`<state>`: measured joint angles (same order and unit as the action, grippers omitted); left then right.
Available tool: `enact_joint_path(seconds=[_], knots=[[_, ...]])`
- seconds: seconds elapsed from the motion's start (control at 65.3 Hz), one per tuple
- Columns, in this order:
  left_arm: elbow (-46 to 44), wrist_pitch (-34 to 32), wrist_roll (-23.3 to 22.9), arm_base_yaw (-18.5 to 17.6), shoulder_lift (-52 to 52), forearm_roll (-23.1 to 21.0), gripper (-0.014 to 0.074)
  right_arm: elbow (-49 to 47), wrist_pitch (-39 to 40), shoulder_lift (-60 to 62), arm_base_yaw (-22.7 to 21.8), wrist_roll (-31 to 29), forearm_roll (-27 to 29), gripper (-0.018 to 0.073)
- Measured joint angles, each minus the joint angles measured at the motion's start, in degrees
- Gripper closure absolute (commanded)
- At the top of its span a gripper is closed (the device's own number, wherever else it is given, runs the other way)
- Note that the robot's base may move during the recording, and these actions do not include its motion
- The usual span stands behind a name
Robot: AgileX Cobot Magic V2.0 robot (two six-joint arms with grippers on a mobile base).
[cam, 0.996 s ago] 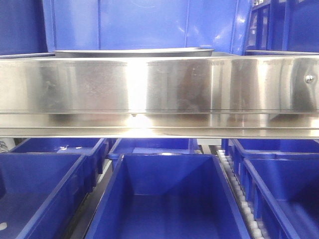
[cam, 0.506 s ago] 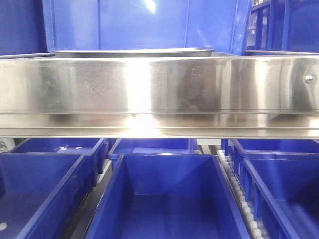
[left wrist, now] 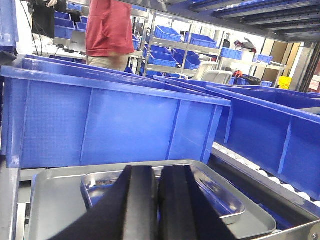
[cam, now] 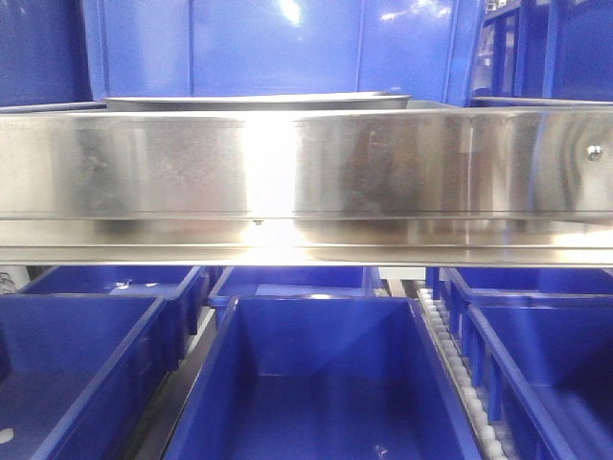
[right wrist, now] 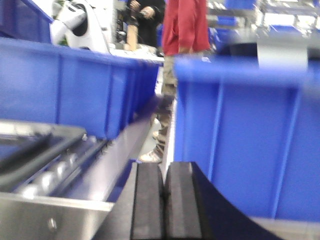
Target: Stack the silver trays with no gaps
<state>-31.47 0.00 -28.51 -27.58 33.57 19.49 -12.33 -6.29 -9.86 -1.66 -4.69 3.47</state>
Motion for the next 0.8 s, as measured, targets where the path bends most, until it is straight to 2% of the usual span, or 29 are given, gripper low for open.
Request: enact_joint_path(seconds=[0.107,0.276,0.797], knots=[[0.0,0.0,0.0,0.0,0.0,0.0,0.0593,5.8,3.8,2.4,-0.4,-0.2,1.1,0.0637],[0.0,0.0,0.0,0.0,0.0,0.0,0.0593,12.1,4.9,8.6,-0.5,-0.3,1.4,0.0637],[0.1,0.0,0.0,0.0,-0.1,0.1,0.0593,12.3,4.9,9.4,-0.5,-0.3,1.5,0.0637]])
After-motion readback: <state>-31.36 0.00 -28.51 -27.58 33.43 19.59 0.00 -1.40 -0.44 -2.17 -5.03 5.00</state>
